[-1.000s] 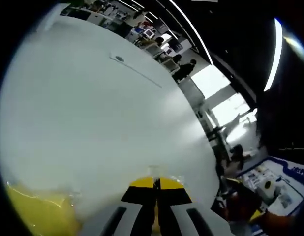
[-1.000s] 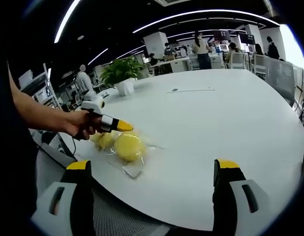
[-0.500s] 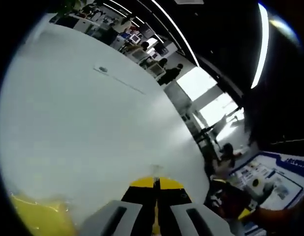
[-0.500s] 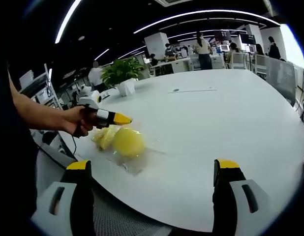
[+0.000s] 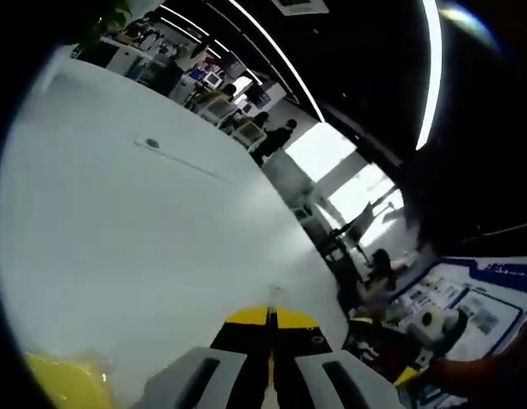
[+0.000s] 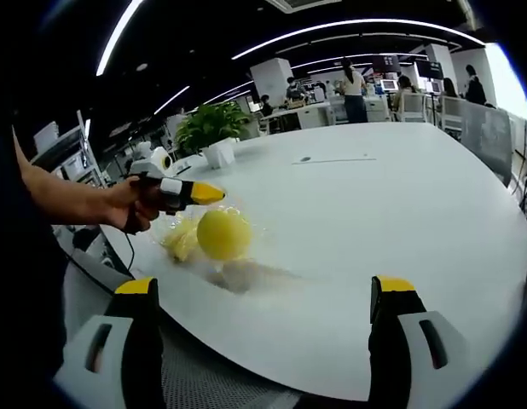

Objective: Compare the silicone blocks by pressing each to a similar depth, holding the contact briefly, and releasing to observe deformation and rebound differences across the visible hardness samples.

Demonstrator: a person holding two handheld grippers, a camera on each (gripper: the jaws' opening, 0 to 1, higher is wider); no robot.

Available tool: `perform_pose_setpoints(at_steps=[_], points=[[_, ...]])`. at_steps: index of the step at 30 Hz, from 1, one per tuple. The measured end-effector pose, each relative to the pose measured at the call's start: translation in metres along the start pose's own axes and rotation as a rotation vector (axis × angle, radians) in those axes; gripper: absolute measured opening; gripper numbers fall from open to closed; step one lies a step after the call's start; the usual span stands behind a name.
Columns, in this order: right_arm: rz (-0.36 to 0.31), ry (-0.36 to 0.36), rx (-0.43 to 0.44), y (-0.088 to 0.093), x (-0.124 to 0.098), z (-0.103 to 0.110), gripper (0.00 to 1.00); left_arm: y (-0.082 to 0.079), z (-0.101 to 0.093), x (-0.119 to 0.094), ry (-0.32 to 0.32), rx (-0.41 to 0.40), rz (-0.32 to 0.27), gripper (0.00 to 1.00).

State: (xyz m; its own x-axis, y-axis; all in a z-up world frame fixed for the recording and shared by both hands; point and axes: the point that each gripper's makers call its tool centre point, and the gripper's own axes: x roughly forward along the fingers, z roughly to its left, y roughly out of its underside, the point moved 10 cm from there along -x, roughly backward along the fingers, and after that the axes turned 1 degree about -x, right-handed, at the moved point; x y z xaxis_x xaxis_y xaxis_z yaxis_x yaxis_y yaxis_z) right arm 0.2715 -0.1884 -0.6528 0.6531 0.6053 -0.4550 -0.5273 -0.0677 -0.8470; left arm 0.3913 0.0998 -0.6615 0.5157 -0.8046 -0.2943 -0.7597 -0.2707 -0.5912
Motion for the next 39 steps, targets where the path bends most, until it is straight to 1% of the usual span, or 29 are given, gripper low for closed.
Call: perform_pose_setpoints(at_steps=[2, 5, 10, 13, 16, 18, 21, 25, 31, 34, 36, 39], points=[[-0.003, 0.0, -0.003, -0.001, 0.001, 0.001, 0.97, -0.002, -0.005, -0.002, 0.004, 0.03, -0.015, 0.0], [-0.008, -0.002, -0.003, -0.002, 0.003, 0.004, 0.96, -0.005, -0.01, -0.003, 0.018, 0.035, -0.022, 0.0], [-0.006, -0.004, -0.005, -0.002, 0.005, 0.006, 0.97, -0.012, -0.014, -0.006, 0.023, 0.081, -0.015, 0.0], [-0.005, -0.002, -0.012, -0.003, 0.004, 0.006, 0.97, -0.015, -0.013, -0.01, 0.02, 0.083, -0.024, 0.0], [-0.012, 0.002, -0.006, -0.004, 0.003, 0.005, 0.97, -0.019, -0.017, -0.015, 0.022, 0.095, -0.034, 0.0], [-0.012, 0.0, -0.004, -0.005, 0.002, 0.006, 0.97, -0.023, -0.021, -0.018, 0.024, 0.143, -0.036, 0.0], [-0.013, -0.002, -0.008, -0.006, 0.002, 0.006, 0.97, -0.03, -0.029, -0.022, 0.031, 0.189, -0.034, 0.0], [-0.022, -0.002, -0.013, -0.01, 0.002, 0.006, 0.97, -0.046, -0.043, -0.029, 0.054, 0.234, -0.058, 0.0], [-0.037, -0.009, -0.019, -0.014, 0.002, 0.007, 0.97, -0.06, -0.061, -0.037, 0.065, 0.303, -0.075, 0.0], [-0.04, -0.011, -0.031, -0.016, 0.003, 0.008, 0.97, -0.067, -0.067, -0.042, 0.076, 0.304, -0.093, 0.0], [-0.075, -0.032, -0.049, -0.02, 0.004, 0.008, 0.97, -0.071, -0.072, -0.044, 0.088, 0.309, -0.104, 0.0], [-0.096, -0.031, -0.069, -0.023, 0.004, 0.006, 0.97, -0.077, -0.081, -0.048, 0.098, 0.326, -0.118, 0.0]])
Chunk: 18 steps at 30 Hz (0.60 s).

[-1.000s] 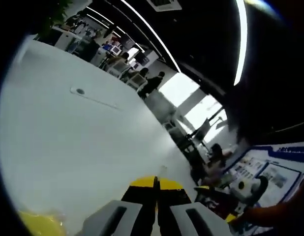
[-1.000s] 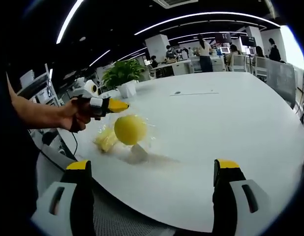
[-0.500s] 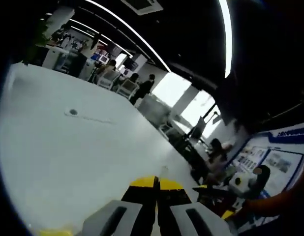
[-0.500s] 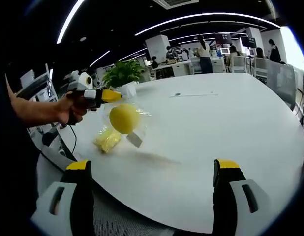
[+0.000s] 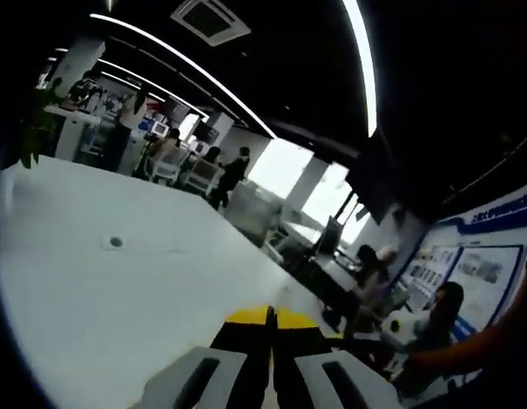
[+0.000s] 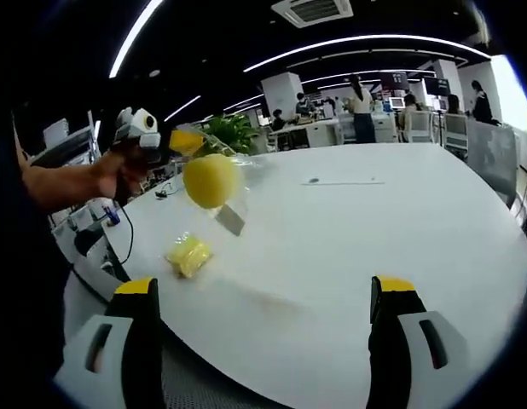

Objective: Compare the silicone blocks by pressing each to a similar depth, holding the contact briefly, and releasing to observe deformation and rebound differences across the visible hardness samples.

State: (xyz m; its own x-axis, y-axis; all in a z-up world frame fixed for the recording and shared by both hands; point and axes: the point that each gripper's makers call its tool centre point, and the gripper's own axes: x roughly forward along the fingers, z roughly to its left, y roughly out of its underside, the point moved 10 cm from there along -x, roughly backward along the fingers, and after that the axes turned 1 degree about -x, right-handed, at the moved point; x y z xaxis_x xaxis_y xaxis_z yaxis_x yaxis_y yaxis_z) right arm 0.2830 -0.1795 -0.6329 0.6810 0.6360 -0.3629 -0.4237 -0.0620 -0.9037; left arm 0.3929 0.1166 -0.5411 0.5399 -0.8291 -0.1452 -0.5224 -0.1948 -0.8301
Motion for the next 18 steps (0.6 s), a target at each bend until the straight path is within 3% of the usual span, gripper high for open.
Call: perform_pose_setpoints(at_steps=[9, 18], points=[[-0.043, -0.006, -0.016, -0.017, 0.004, -0.003, 0.97, -0.03, -0.015, -0.013, 0.032, 0.057, -0.04, 0.0], [-0.039, -0.02, -0.022, -0.017, 0.004, -0.002, 0.97, -0.037, -0.021, -0.018, 0.041, 0.061, -0.06, 0.0]])
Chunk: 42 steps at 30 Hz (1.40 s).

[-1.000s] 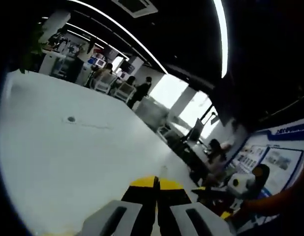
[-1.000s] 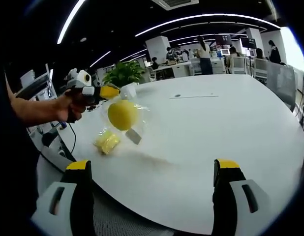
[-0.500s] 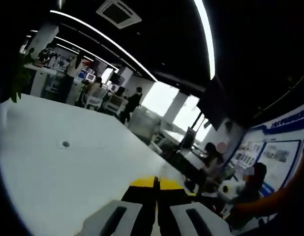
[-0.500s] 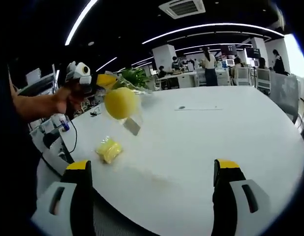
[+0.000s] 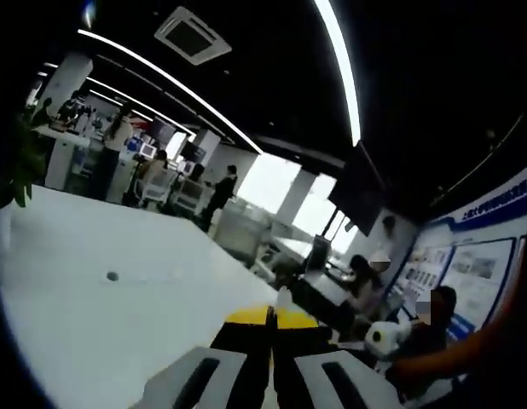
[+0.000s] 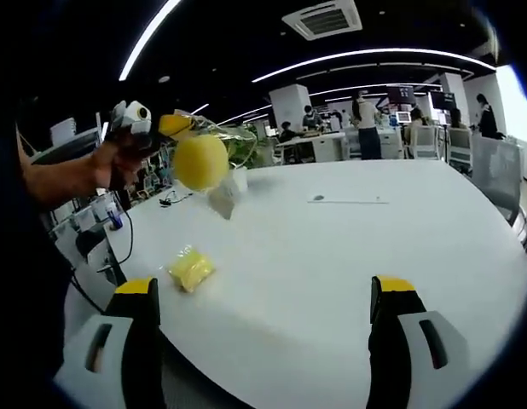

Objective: Compare the silicone blocks by pressing each to a similar depth, holding the contact briefly, and releasing to observe deformation and rebound differences across the visible hardness samples.

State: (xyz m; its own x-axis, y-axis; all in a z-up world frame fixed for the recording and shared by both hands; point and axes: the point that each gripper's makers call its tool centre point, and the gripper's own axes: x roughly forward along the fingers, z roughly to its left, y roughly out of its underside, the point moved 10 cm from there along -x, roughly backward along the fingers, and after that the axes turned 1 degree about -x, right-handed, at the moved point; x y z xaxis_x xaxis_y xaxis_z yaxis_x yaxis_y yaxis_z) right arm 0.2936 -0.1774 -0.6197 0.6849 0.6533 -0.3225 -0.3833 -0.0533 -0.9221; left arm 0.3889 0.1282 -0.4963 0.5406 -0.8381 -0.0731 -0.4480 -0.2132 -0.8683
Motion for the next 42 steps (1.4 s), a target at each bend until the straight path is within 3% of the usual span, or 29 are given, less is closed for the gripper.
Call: perform_pose_setpoints(at_steps=[9, 15, 20, 23, 26, 30, 33, 42], points=[[-0.013, 0.004, -0.002, -0.003, -0.002, -0.003, 0.97, 0.002, -0.001, -0.004, 0.011, -0.012, -0.003, 0.0], [-0.076, -0.009, -0.003, -0.017, -0.001, -0.002, 0.97, 0.0, -0.002, -0.006, 0.03, -0.02, -0.012, 0.0], [-0.117, -0.061, -0.036, -0.033, 0.01, 0.003, 0.96, -0.002, -0.007, -0.007, 0.047, -0.033, -0.017, 0.0], [-0.111, -0.118, -0.04, -0.042, 0.019, 0.009, 0.86, -0.003, -0.01, -0.006, 0.055, -0.028, -0.013, 0.0], [-0.118, -0.126, -0.063, -0.046, 0.026, 0.011, 0.93, -0.005, -0.013, -0.006, 0.062, -0.028, -0.018, 0.0], [-0.118, -0.182, -0.075, -0.052, 0.035, 0.017, 0.93, -0.008, -0.017, -0.007, 0.078, -0.03, -0.029, 0.0], [-0.165, -0.236, -0.065, -0.059, 0.045, 0.023, 0.96, -0.01, -0.019, -0.008, 0.09, -0.034, -0.031, 0.0], [-0.178, -0.312, -0.082, -0.07, 0.063, 0.03, 0.93, -0.012, -0.028, -0.012, 0.128, -0.054, -0.035, 0.0]])
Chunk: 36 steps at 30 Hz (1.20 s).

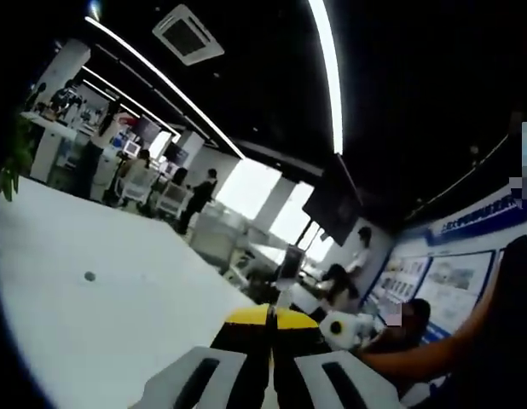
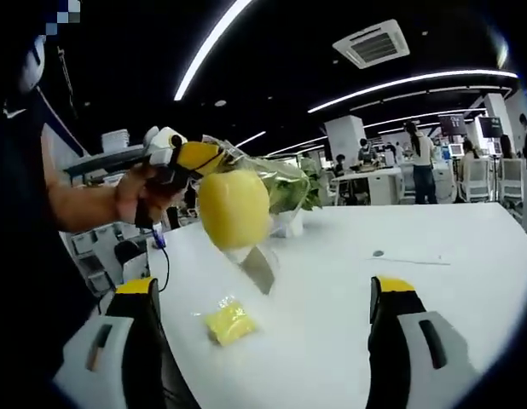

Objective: Compare the silicone blocks by pressing each to a similar depth, holding the contact briefly, and releasing to observe deformation and rebound differences across the visible hardness samples.

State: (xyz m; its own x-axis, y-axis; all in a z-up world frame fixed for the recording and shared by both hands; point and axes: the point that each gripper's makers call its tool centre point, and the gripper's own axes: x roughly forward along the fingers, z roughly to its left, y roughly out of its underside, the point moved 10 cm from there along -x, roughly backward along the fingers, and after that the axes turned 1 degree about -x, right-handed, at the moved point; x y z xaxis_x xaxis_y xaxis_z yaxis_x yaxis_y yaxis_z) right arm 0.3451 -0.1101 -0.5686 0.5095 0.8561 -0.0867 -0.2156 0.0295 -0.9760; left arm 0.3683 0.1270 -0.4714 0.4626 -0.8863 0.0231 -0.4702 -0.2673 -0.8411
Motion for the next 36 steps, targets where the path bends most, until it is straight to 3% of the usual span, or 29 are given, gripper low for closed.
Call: perform_pose_setpoints(at_steps=[8, 13, 17, 28, 36], points=[[-0.083, -0.057, 0.014, -0.015, 0.01, 0.007, 0.87, 0.001, -0.008, -0.002, 0.063, -0.034, 0.015, 0.0], [-0.122, -0.138, 0.004, -0.031, 0.021, 0.017, 0.82, -0.001, -0.015, -0.003, 0.087, -0.032, 0.021, 0.0], [-0.088, -0.199, -0.02, -0.034, 0.032, 0.021, 0.72, -0.002, -0.018, -0.005, 0.101, -0.041, 0.015, 0.0], [-0.115, -0.283, 0.036, -0.039, 0.038, 0.031, 0.5, -0.007, -0.024, -0.012, 0.114, -0.047, 0.004, 0.0], [-0.143, -0.3, 0.059, -0.042, 0.038, 0.036, 0.37, -0.008, -0.025, -0.016, 0.128, -0.063, 0.006, 0.0]])
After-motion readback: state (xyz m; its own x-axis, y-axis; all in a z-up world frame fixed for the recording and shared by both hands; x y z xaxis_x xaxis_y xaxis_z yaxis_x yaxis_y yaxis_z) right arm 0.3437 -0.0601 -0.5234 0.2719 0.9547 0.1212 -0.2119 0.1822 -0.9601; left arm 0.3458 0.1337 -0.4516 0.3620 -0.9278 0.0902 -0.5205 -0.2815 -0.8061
